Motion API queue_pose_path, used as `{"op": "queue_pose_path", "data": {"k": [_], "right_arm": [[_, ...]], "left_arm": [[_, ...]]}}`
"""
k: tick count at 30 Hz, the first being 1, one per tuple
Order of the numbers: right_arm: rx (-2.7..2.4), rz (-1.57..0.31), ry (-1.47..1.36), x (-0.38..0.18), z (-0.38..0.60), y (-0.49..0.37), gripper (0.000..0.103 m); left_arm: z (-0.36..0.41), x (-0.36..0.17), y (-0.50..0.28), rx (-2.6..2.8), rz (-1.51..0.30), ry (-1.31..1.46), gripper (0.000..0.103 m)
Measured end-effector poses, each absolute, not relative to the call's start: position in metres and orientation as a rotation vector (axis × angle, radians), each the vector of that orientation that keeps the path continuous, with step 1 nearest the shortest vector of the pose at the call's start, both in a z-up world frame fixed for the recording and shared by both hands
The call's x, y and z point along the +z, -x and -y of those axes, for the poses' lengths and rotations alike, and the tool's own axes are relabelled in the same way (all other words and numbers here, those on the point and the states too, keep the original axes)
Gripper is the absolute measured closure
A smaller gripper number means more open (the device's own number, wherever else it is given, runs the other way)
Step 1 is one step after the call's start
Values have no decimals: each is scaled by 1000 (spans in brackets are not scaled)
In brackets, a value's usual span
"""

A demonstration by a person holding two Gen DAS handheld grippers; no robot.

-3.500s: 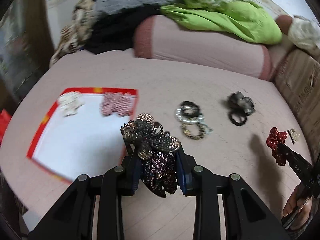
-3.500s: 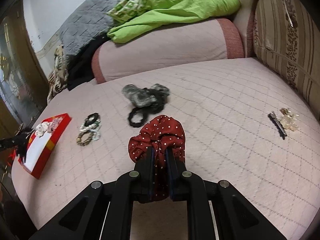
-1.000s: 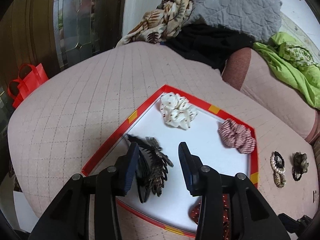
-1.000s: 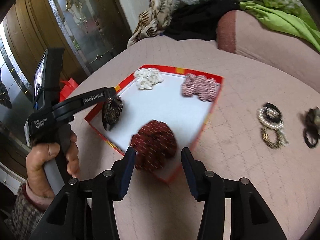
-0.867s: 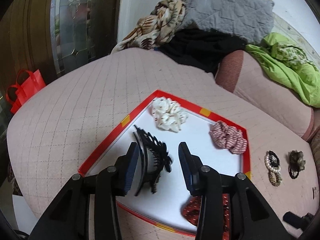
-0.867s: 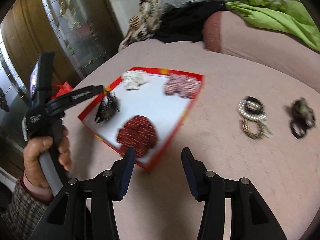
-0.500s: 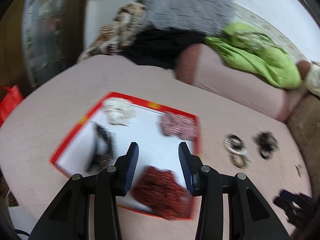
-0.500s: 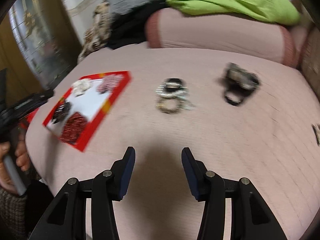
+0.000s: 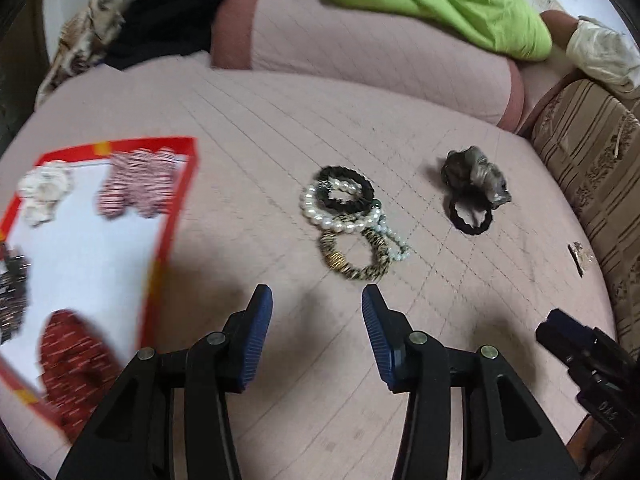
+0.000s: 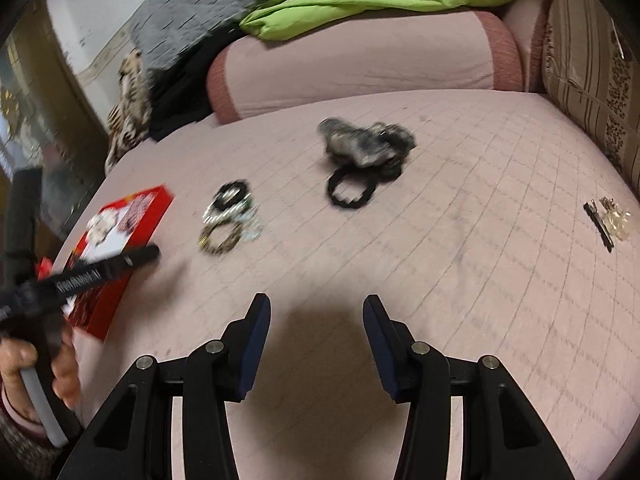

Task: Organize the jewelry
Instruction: 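Grasp the leopard-print beaded bracelet with the left tool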

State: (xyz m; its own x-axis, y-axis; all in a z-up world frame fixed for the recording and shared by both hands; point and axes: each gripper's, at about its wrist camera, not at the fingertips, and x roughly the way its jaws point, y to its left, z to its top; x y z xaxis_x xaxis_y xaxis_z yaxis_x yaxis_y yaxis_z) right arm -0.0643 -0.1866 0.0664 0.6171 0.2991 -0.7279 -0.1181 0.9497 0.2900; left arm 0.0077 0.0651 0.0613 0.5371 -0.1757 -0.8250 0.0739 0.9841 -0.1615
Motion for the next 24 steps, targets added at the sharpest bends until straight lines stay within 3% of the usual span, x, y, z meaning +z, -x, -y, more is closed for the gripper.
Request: {"op": "queue_pose_path", "data": {"k": [16, 17, 18, 19, 24], "right_arm": [[151, -939, -275, 30, 196, -60, 51], [147, -941, -278, 29, 196, -62, 57], [143, -945, -281, 27, 196, -63, 63], [139, -956, -283, 24, 195, -64, 80], [134, -958, -269, 23, 194, -57, 97]], "left_arm": [[-51, 25, -62, -159, -1029, 186, 62], [-52, 25, -62, -149, -1026, 192, 66], [-51, 24, -62, -128, -1023, 183, 79], [-50, 24, -61, -115, -1023, 166, 92], [-50, 26, -45, -143, -1038, 147, 92]]}}
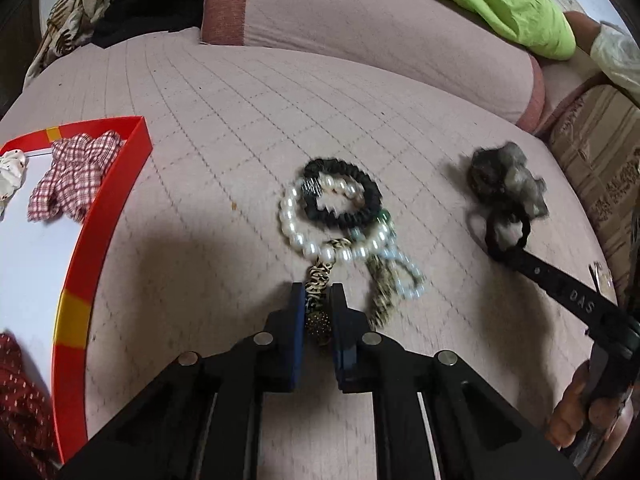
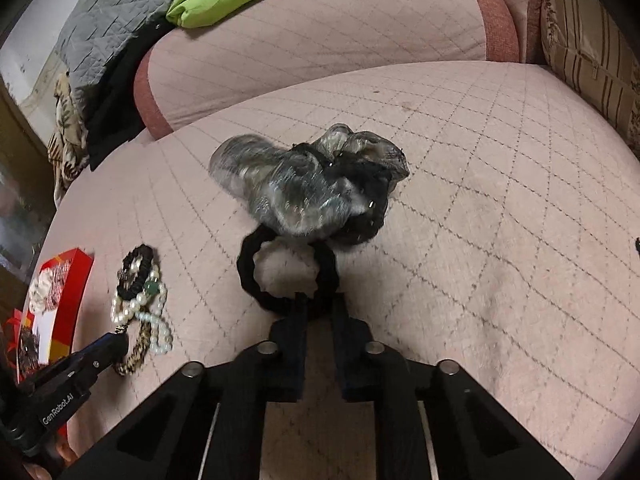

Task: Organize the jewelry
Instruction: 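Grasp the leopard-print beaded bracelet with the left tool, then grasp the black hair tie with right tool while left tool holds the bracelet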

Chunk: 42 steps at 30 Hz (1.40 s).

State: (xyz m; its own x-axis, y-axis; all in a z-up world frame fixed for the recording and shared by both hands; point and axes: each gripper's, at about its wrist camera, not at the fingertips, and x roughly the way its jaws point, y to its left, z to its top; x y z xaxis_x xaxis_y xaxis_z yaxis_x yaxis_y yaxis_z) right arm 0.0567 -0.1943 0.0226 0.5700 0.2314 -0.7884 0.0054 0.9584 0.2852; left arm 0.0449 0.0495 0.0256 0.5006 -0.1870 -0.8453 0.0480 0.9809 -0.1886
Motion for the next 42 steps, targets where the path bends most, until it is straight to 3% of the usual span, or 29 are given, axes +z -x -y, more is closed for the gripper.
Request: {"op": "queue_pose_path", "data": {"k": [2, 13, 15, 17, 19, 29, 30, 31, 32, 34, 42], "right_arm": [[158, -972, -271, 23, 196, -44, 102], [260, -979, -264, 28, 209, 49, 100], [249, -979, -281, 31, 212, 47, 90], [228, -959, -316, 36, 217, 42, 66], [205, -937, -318, 43, 216, 29, 60], [134, -947, -305, 37, 204, -53, 61], [129, -959, -309, 33, 203, -61, 63], [125, -967, -315, 30, 203, -64, 83], [123, -982, -322, 26, 203, -67, 93], [126, -991, -350, 21, 206, -66, 93], [174, -987, -363, 28, 220, -2, 93]], "left_arm": [[-52, 27, -34, -155, -1053, 159, 92], [-63, 33, 61, -213, -1077, 100, 92], [-68, 32, 62, -213, -1077, 127, 91], [-71, 33, 59, -214, -1078, 162, 91], [-70, 34, 57, -219, -1071, 169, 91], [-64, 25, 36, -253, -1033, 199, 86], [-63, 24, 36, -255, -1024, 187, 86], [-62, 24, 36, -256, -1018, 174, 86], [-60, 25, 37, -256, -1015, 161, 86], [-58, 26, 38, -253, -1010, 130, 94], [-66, 44, 54, -308, -1001, 196, 95]]}}
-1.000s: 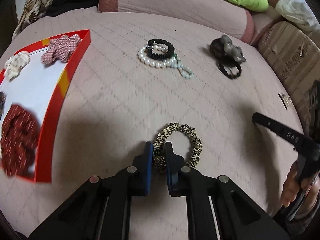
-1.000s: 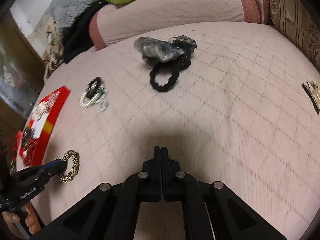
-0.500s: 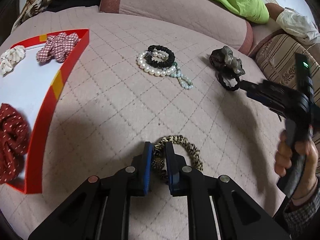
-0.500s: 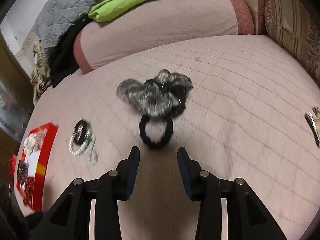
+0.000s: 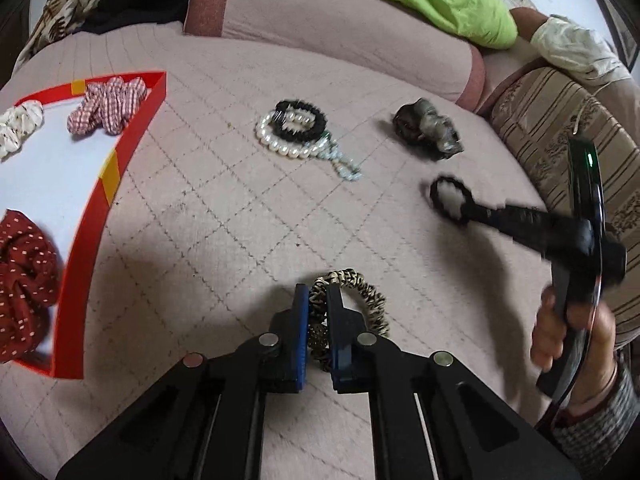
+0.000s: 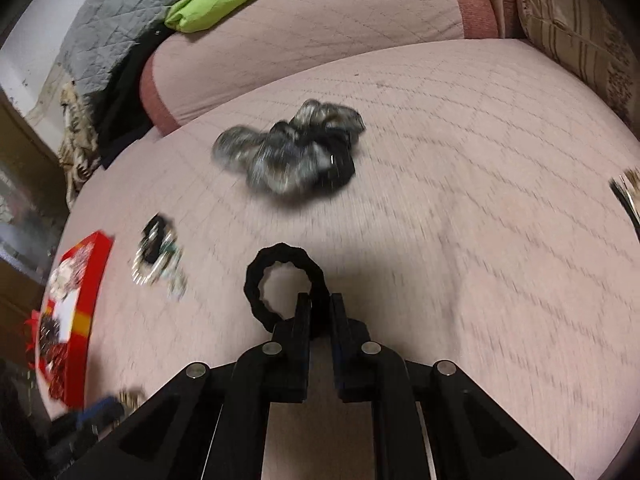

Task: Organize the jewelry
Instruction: 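Grasp the black hair tie with right tool while left tool holds the bracelet, then place the bracelet and black hair tie into the tray with both tools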

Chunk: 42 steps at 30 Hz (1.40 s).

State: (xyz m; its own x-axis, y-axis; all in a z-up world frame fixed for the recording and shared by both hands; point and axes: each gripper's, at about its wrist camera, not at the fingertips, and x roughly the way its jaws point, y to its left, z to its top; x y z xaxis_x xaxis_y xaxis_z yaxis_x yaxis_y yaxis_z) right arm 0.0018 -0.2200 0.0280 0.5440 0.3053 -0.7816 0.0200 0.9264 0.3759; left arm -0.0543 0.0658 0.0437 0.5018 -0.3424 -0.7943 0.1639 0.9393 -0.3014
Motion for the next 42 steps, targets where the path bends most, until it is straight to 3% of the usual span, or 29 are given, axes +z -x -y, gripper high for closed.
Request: {"op": "queue_pose_path", "data": {"k": [17, 30, 42], "right_arm": [[301, -889, -346, 82, 194, 78, 93], [461, -888, -193, 118, 95, 80, 93], [620, -885, -56, 135, -31, 50, 93]], "left_arm": [[-89, 107, 99, -254, -841, 174, 95], [-210, 131, 85, -11, -789, 250, 95], [-298, 107, 15, 94, -850, 388, 95]]}}
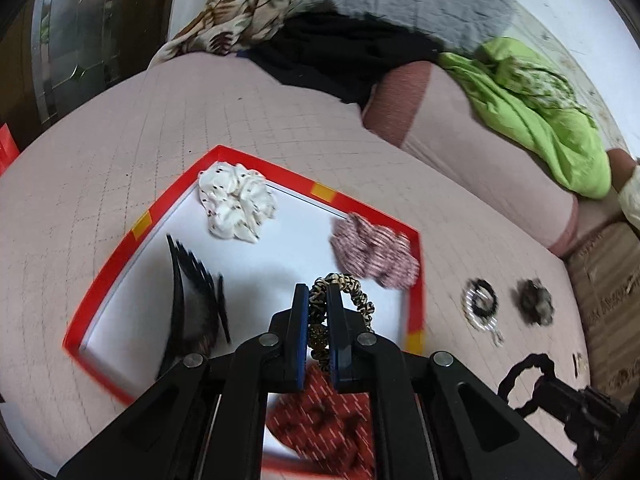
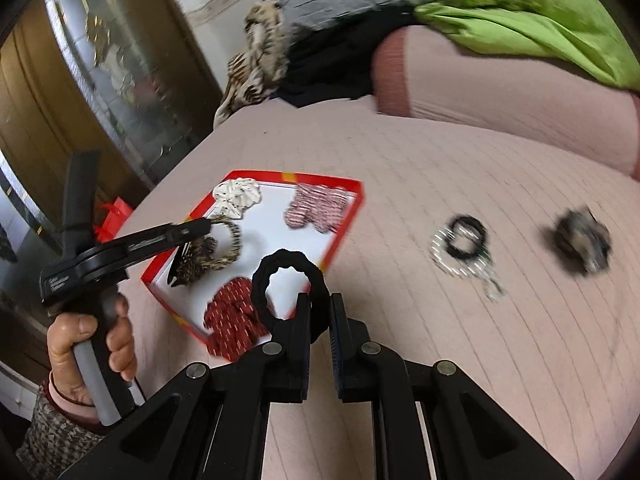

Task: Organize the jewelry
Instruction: 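Place the bracelet and black hair tie into the tray with both tools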

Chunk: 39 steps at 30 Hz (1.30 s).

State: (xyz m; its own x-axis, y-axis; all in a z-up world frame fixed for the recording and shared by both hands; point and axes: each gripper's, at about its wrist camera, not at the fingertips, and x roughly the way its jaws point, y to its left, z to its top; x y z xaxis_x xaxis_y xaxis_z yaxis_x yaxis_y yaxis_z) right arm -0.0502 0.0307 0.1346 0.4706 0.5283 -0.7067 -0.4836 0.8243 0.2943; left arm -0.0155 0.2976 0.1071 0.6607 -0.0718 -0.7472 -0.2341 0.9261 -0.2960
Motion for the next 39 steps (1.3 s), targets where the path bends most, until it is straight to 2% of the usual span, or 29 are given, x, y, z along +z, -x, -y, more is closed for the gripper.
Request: {"op": "queue_pose_path", "data": {"k": [10, 18, 24, 27, 29, 34, 39], "right_arm": [[598, -953, 69, 98, -119, -3, 93], [589, -1032, 92, 64, -140, -15, 93], [597, -1043, 87, 59, -146, -11, 91], [586, -1049, 73, 58, -147, -11, 84], [580, -1044, 67, 61, -145, -10, 71], [579, -1002, 63, 75, -134, -2, 68], [572, -987, 22, 84, -116, 10, 61]], "left_arm": [[-331, 69, -23, 179, -946, 439, 95], [-336, 65, -27, 243, -936, 384, 95], [-338, 65, -24, 246, -929, 396, 95], [-335, 65, -24, 245, -926, 391, 94], [-334, 67, -22, 238, -919, 395, 92], [-330, 79, -14, 227, -868, 386, 75], [-318, 90, -3, 232, -825, 341, 73]]}}
